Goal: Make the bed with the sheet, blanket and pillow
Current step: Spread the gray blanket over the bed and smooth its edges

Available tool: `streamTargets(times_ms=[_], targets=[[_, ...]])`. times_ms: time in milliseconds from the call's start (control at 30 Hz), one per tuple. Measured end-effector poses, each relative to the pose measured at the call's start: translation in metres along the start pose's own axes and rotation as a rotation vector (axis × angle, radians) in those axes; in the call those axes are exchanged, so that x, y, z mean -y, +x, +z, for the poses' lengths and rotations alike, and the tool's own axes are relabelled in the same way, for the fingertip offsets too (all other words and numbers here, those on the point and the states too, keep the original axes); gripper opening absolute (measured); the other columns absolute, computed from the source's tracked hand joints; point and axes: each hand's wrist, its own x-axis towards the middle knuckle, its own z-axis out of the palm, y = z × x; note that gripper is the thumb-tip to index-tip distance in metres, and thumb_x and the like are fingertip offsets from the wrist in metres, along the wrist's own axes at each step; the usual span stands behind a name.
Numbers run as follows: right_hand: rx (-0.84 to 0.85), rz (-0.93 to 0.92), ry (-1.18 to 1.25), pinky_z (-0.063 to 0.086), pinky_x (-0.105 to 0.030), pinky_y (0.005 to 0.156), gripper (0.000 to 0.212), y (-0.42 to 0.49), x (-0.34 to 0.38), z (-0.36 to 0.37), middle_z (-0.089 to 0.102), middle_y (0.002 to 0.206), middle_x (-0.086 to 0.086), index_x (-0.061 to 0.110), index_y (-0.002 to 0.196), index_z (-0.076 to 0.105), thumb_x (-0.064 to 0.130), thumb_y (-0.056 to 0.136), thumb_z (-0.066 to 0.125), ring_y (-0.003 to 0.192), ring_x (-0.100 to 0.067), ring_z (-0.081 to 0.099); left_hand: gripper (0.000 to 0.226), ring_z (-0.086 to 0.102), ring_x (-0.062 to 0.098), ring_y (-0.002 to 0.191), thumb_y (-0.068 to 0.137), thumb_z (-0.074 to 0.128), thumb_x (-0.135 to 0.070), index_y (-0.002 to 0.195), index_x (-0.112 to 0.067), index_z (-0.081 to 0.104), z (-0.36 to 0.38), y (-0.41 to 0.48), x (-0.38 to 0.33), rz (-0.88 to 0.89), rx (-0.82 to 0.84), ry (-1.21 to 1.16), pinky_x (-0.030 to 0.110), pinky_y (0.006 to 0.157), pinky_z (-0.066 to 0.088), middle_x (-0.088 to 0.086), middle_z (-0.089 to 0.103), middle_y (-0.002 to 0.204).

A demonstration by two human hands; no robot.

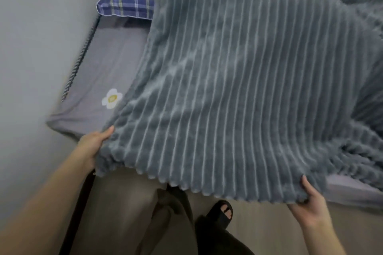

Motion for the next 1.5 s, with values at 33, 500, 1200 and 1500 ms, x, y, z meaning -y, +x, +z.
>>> streamTargets(times_ms=[33,500,1200,1500], targets=[[0.021,0.091,-0.032,0.048,-0.048,0.094,0.036,-0.009,-0.015,0.002,0.067,0.123,-0.007,0.018,0.130,0.057,0.028,0.096,0.051,0.115,-0.024,0.061,0.024,0.071,0.017,0.062,0.088,0.067,-0.022,0.103,-0.003,0.067,-0.001,0.006,0.008,0.012,-0.052,0.017,0.035,0.067,0.057,0.010,0.072,0.089],[-0.310,0.385,-0.535,0.049,-0.042,0.080,0.049,0.024,-0.098,-0.033,0.064,0.101,0.000,0.020,0.132,0.050,0.013,0.087,0.067,0.088,-0.020,0.060,0.034,0.065,0.036,0.098,0.080,0.074,-0.017,0.108,0.002,0.070,-0.038,0.079,0.097,-0.050,-0.342,0.607,0.046,0.093,0.051,0.023,0.070,0.105],[-0.586,0.343,-0.582,0.040,-0.050,0.103,0.063,0.055,-0.128,-0.011,0.053,0.136,-0.012,0.011,0.138,0.044,0.018,0.082,0.074,0.124,-0.034,0.050,0.043,0.049,0.048,0.111,0.083,0.056,-0.003,0.124,0.006,0.045,0.046,0.134,0.021,0.421,-0.406,1.212,0.056,0.089,0.044,0.029,0.047,0.126],[-0.537,-0.357,-0.662,0.039,-0.047,0.110,0.065,0.093,-0.051,0.014,0.044,0.145,-0.005,0.027,0.146,0.032,0.026,0.090,0.064,0.131,-0.023,0.045,0.058,-0.013,0.016,0.147,0.098,0.013,-0.055,0.151,-0.037,-0.003,0.159,0.081,0.092,0.619,0.621,1.829,0.054,0.118,0.012,-0.011,-0.017,0.159]])
